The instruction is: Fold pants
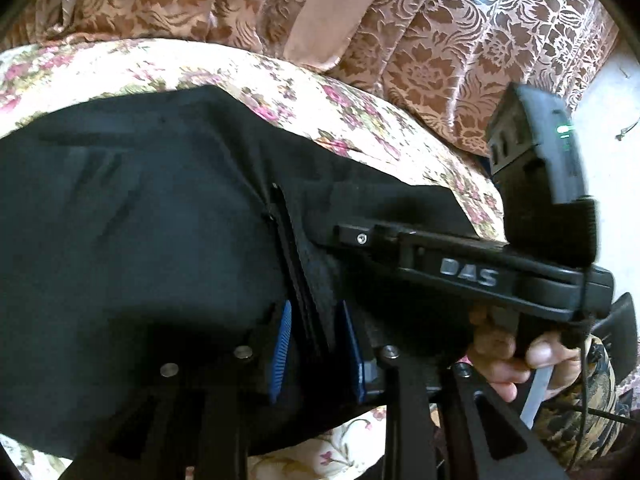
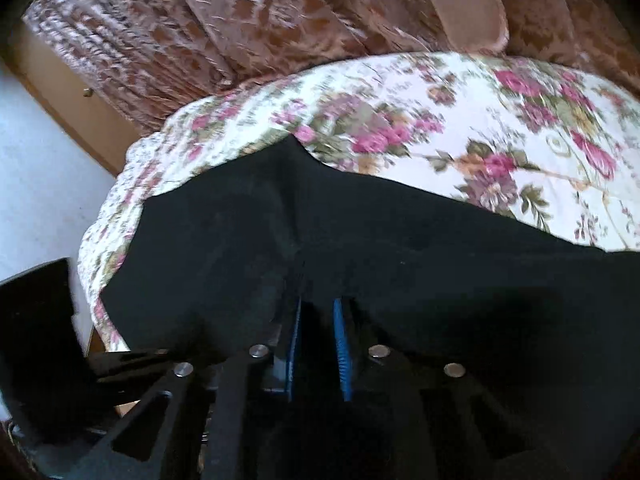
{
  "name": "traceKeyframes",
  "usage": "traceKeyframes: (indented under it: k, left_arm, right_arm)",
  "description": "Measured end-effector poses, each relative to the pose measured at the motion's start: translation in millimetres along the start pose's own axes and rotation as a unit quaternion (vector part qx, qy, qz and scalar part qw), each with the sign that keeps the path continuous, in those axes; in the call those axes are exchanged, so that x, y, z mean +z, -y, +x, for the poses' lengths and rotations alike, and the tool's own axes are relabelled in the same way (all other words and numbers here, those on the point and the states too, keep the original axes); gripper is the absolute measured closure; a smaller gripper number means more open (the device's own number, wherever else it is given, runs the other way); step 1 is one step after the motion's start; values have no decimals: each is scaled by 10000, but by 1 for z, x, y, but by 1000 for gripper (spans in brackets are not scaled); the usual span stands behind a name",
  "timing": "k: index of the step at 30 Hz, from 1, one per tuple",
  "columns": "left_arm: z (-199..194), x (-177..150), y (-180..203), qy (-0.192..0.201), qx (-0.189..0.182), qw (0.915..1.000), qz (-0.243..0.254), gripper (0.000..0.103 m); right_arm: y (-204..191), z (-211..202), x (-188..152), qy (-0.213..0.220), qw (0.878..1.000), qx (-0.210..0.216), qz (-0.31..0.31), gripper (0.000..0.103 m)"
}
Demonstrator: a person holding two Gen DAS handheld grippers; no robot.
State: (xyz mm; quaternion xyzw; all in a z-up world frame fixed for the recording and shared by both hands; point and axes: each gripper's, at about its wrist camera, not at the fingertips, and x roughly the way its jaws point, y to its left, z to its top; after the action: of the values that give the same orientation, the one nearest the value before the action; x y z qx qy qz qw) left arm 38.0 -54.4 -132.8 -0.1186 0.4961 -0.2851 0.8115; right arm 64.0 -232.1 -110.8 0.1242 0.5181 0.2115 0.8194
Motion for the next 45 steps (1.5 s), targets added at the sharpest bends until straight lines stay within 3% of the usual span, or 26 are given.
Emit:
traceKeyframes:
  k: [5,9,18,22,34,45]
  left_arm:
    - [-12,-2,-1,166,428,9989,89,76]
    - [-19,-4,-3,242,809,9963,126,76]
    - [-40,-13,-16,393,1118,9929,-101,76]
    - [-49,-16,-23,465,1176,9917,-218,76]
    - [-76,-24,-43,728,1501,9848,-480,75]
    - [-106,-39,-79,964,1469,9793,-1007,75]
  right_arm:
    - [3,5,-2,61,9999,-147,-10,97]
    - [-8,9,-5,237,9982,-509,-198,97]
    - [-21,9,-17,582,9933,-898,-444,95]
    - [-26,8,-22,721,9906,-1057,-492,95]
    - [-21,6,-26,915,9912,-956,28,95]
    - [-24,5,-33,1202,9871,-1061,-31,95]
